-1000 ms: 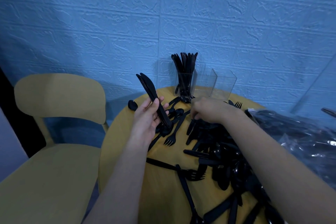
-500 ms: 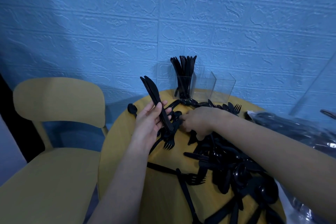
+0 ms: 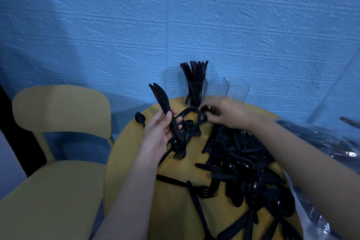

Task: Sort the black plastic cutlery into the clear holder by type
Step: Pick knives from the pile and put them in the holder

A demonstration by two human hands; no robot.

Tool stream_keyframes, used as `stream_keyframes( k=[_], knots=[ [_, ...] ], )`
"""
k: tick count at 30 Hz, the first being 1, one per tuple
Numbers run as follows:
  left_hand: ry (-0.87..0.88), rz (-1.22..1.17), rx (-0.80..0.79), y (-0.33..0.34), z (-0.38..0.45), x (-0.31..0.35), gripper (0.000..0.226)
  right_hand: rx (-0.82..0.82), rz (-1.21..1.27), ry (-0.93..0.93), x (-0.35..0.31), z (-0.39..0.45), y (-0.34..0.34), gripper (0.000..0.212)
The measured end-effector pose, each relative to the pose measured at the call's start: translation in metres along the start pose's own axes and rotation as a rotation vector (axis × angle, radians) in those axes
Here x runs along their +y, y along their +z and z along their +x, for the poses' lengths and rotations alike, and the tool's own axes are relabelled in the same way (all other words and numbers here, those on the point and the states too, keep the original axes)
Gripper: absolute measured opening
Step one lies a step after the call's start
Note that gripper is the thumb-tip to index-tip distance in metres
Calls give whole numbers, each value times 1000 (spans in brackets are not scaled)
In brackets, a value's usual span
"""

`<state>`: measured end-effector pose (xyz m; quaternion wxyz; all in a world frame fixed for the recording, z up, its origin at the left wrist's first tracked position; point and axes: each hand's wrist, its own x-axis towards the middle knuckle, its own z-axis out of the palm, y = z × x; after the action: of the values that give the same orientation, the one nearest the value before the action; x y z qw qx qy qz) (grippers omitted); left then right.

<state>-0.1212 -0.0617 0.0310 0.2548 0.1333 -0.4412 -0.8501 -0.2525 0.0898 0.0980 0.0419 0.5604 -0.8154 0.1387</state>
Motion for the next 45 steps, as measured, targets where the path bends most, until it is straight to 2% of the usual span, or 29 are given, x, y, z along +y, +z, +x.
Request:
stream_keyframes(
  k=[4,7,13,18,24,29,31,38,41,45],
  knots=[
    [-1,3,-1,0,0,-1,24,311,392,298,4,5,-15,13],
    [0,1,0,-1,0,-1,22,441,657,470,11,9,-22,14],
    [-12,-7,18,-2,1,-1,21,419,1046,643,21,18,-10,20],
    [-14,-6,31,-2,2,-1,19,372,1192,723,24,28,9,11],
    [-14,-10,39,-3,2,-1,19,291,1133,830,24,41,28,5],
    [-11,-11,45,-2,0,0,18,248,971,832,15,50,29,31],
    [-12,-20,43,-3,0,0,18,243,970,833,11,54,26,28],
    [-29,-18,36,-4,3,-2,20,409,881,754,8,63,15,7],
    [-30,-10,31,-4,3,-2,19,430,928,676,12,64,13,16],
    [-31,-10,36,-4,2,-2,18,430,1023,601,12,59,10,17]
  ],
)
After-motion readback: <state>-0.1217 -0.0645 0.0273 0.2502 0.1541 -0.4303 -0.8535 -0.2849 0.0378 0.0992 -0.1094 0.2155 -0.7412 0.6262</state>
